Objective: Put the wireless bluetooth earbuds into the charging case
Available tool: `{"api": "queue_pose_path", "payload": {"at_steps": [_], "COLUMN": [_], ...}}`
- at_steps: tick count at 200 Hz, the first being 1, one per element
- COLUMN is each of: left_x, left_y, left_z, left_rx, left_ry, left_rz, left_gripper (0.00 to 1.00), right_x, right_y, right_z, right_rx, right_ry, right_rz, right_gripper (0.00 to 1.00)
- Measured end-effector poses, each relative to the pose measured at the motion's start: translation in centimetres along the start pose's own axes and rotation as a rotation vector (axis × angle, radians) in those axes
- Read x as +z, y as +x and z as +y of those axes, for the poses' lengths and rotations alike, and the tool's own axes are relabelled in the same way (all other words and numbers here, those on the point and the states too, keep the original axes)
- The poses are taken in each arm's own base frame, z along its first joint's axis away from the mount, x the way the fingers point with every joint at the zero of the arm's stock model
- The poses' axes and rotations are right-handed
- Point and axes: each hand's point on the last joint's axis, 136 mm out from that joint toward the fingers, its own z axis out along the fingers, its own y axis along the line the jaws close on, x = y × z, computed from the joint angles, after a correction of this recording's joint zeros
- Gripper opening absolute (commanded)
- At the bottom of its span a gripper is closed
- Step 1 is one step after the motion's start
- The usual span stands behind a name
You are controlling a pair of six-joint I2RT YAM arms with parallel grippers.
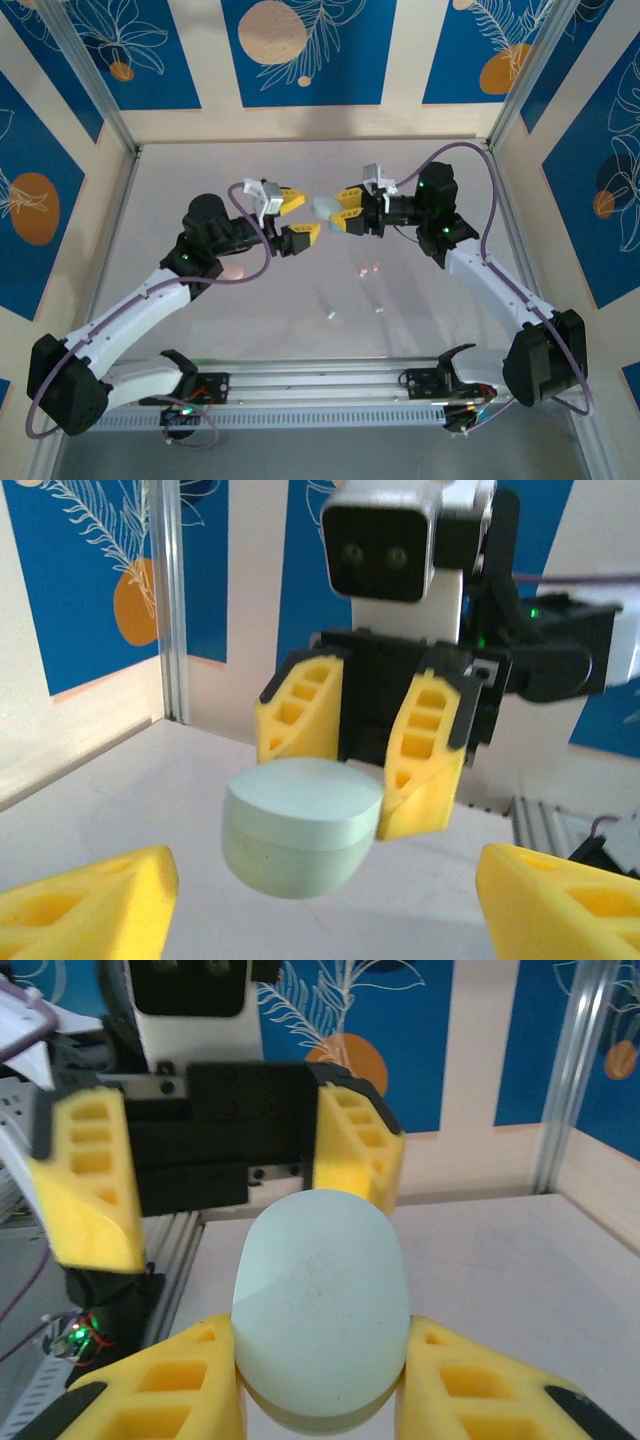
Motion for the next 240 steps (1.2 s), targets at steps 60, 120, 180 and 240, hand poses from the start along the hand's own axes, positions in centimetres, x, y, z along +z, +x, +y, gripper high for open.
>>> {"api": "queue_pose_path", "payload": {"at_steps": [60,120,180,240], "left_x": [1.2,1.8,1.9,1.9], "left_y": [2.2,1.9,1.7,1.3], "left_z": [-0.4,-1.0,-1.1,-1.4], "left_rx": [0.029,0.008,-0.017,-0.025], "left_ry": [0.084,0.156,0.17,0.187], "left_rz": [0.048,0.04,0.034,0.025], "left_gripper": [0.64,0.54,0.41,0.48], "right_x": [0.0,0.1,0.1,0.2], "right_y": [0.2,0.4,0.4,0.3], "right_z": [1.1,1.3,1.6,1.8], "right_rx": [0.026,0.035,0.026,0.001], "right_ry": [-0.061,-0.071,-0.08,-0.081], "right_rz": [0.007,0.013,0.014,0.012], "right_gripper": [0.34,0.35,0.35,0.35]}}
